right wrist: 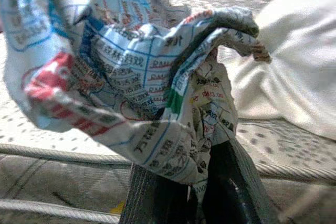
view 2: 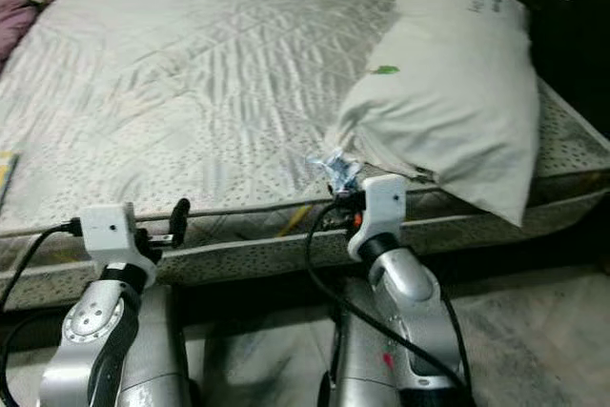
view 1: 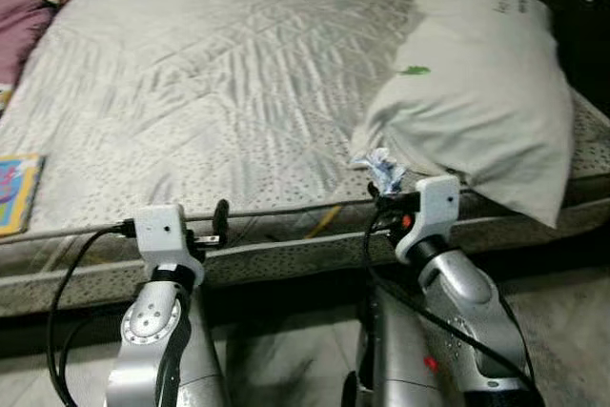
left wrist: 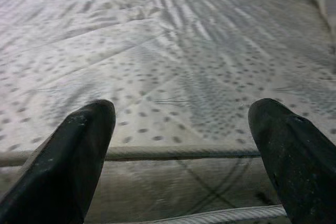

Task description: Clean up the room

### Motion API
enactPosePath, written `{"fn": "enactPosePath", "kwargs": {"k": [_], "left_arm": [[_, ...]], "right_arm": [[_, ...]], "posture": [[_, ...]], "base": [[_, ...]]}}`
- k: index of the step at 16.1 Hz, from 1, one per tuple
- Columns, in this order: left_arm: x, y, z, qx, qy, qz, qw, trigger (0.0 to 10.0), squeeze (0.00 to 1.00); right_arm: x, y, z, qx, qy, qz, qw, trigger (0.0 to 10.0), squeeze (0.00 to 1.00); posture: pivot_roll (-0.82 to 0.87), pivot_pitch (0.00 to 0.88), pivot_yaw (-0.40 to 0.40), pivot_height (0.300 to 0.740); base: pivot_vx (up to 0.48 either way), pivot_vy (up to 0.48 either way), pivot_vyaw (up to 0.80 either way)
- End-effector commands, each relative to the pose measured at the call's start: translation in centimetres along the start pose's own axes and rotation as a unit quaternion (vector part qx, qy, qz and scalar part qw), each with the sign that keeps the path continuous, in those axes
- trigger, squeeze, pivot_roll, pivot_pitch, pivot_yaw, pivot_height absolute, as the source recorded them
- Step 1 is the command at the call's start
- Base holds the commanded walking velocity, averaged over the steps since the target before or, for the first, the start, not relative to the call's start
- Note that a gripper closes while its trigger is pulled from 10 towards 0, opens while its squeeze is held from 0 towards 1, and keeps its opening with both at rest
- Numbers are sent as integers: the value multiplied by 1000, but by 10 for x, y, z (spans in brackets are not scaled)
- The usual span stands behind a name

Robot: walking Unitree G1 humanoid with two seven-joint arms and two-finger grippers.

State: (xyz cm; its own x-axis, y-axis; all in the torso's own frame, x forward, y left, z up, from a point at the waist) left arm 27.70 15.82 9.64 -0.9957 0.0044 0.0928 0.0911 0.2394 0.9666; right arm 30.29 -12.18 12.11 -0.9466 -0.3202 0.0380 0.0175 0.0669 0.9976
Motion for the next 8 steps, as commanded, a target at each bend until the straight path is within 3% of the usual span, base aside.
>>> {"fn": "enactPosePath", "kwargs": {"k": [1,8], "left_arm": [[1,-2,0,-2,-2,2,1000,10000,0],[-5,3,3,-11,1,-10,1000,10000,0]], "right_arm": [[-3,-1,-4,-1,-7,6,1000,10000,0],[-8,2,-12,-2,-29,2,1000,10000,0]], "posture": [[10,0,-21,512],[10,0,-21,578]], "base": [[0,0,-444],[0,0,-439]]}}
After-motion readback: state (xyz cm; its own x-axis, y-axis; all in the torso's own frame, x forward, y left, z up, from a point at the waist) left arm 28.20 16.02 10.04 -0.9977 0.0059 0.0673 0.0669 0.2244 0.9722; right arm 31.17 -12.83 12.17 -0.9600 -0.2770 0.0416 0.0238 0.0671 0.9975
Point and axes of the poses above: a point about 5 cm out from each wrist's last joint towards the gripper, its own x axis pointing back from the gripper into the wrist, its own y axis along the axis of the wrist's last joint, z = x × y, the point moved 4 cm from there along -x, pointing out of the wrist towards the gripper, and after that the axes turned 9 degrees about x, right-handed, at the moved point
